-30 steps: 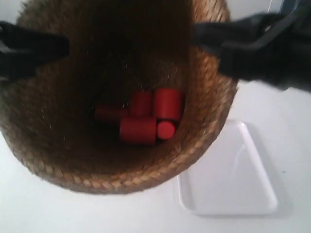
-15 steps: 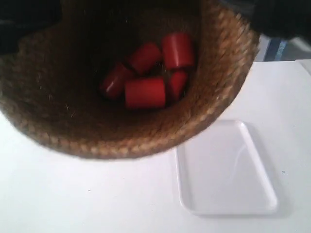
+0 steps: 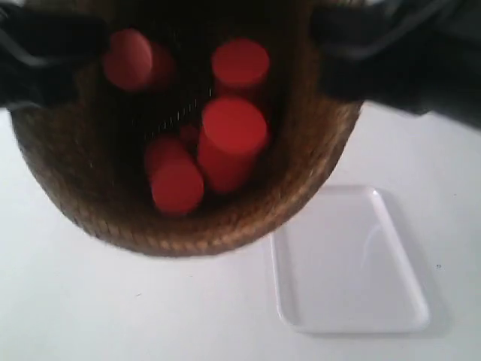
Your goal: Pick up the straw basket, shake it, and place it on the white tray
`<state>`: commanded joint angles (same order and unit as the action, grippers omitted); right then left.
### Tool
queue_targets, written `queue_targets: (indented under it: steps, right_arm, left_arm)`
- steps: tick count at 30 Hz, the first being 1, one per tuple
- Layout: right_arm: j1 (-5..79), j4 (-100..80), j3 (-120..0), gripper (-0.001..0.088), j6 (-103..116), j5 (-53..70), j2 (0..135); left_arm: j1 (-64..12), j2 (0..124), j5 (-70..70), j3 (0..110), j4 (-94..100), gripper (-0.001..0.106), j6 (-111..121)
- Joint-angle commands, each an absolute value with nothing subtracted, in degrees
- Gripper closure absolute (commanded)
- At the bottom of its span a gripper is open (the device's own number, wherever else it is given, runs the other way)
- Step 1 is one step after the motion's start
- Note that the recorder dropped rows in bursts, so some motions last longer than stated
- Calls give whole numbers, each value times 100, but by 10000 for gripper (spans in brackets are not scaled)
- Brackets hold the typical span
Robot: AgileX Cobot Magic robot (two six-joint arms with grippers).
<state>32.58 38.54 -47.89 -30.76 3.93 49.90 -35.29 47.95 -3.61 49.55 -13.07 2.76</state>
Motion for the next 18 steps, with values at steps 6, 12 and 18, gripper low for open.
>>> queue_targets:
  steps: [6, 12, 18]
  right_arm:
    - [3247, 3914, -4989, 868, -3019, 321, 4586]
    - [3247, 3896, -4926, 868, -2774, 675, 5112]
    - [3247, 3896, -4939, 868, -2053, 837, 5325]
  left_arm:
    - [-3559, 4653, -130, 5207, -1281, 1053, 79]
    - [-3559, 5107, -142, 5207, -1601, 1053, 180]
    - [-3509, 5408, -53, 5229, -2509, 1053, 180]
